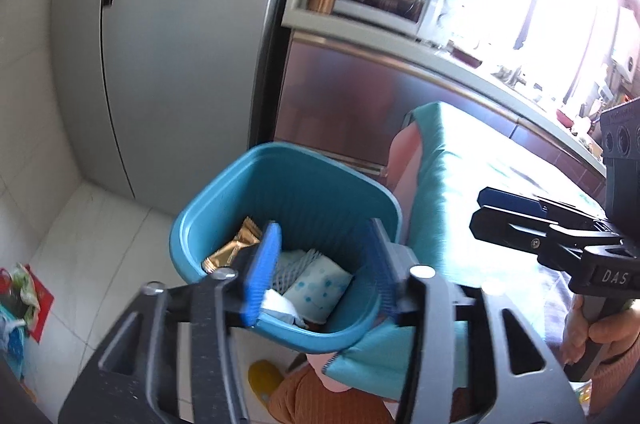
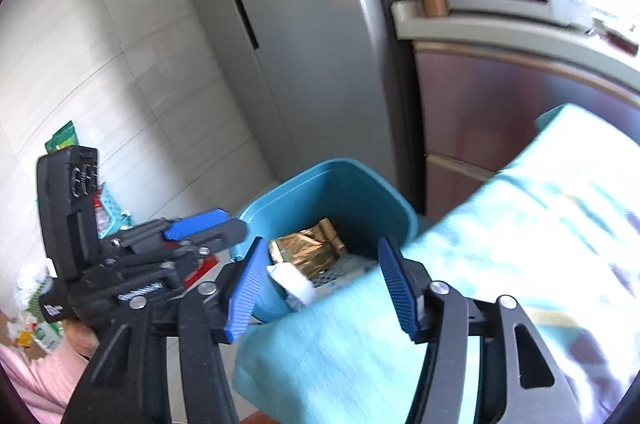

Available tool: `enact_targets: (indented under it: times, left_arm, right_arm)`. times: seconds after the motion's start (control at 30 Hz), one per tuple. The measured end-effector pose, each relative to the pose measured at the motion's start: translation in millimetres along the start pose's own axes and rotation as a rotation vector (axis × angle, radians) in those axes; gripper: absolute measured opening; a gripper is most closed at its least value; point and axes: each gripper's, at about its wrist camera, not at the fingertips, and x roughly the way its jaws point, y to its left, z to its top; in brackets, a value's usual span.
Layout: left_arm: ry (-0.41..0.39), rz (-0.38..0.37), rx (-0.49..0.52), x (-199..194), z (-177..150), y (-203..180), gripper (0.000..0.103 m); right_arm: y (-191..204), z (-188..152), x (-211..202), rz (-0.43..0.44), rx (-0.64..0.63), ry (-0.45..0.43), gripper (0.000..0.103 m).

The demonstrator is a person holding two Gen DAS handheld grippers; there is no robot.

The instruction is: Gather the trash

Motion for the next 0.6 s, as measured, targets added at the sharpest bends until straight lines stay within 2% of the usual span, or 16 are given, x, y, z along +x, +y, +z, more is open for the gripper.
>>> enact_targets:
  times: [0.03,0.1,0.17,0.2,0.23,0.37,0.6]
  left_arm:
    - [-0.016,-0.003,0.012,-5.4,0.3,-3.8,0.055]
    - [-0.054,-0.008,0.036,-16.8,0.0,-13.1,0.071]
    - [-0.097,-0.009,0.054,-27.4,-0.7,-23.2,0.082]
    - [-0.12,-0.01,0.065,-33.3,-1.6,-29.3,0.092]
    - [-0.143,-0.009,0.074,-38.2,-2.1,-35.1,0.095]
    - [-0.222,-0.018,0.123,-55.8,-6.0,-61.3,0.097]
    - [-0.319,-0.023,0.152,-76.5,-12.8,-108.4,0.097]
  right_arm:
    - [-0.8,-3.0,-7.2,-0.016,-0.002,-0.017,0.06]
    - [-3.1,-9.0,-23.0,-0.054,-0.004,-0.053,0.069]
    - [-5.6,-13.6,-35.3,-0.09,-0.007,-0.083,0.073]
    - [-5.8,-17.5,-43.8,-0.113,-0.01,-0.104,0.077]
    - [-8.3,-19.9,-49.7,-0.134,-0.01,-0.122,0.08]
    - [-13.8,-35.5,-81.2,-0.242,0.007,-0.216,0.097]
    - [-23.8,-59.2,-127.8,-0.386,0.05,-0.339,0.097]
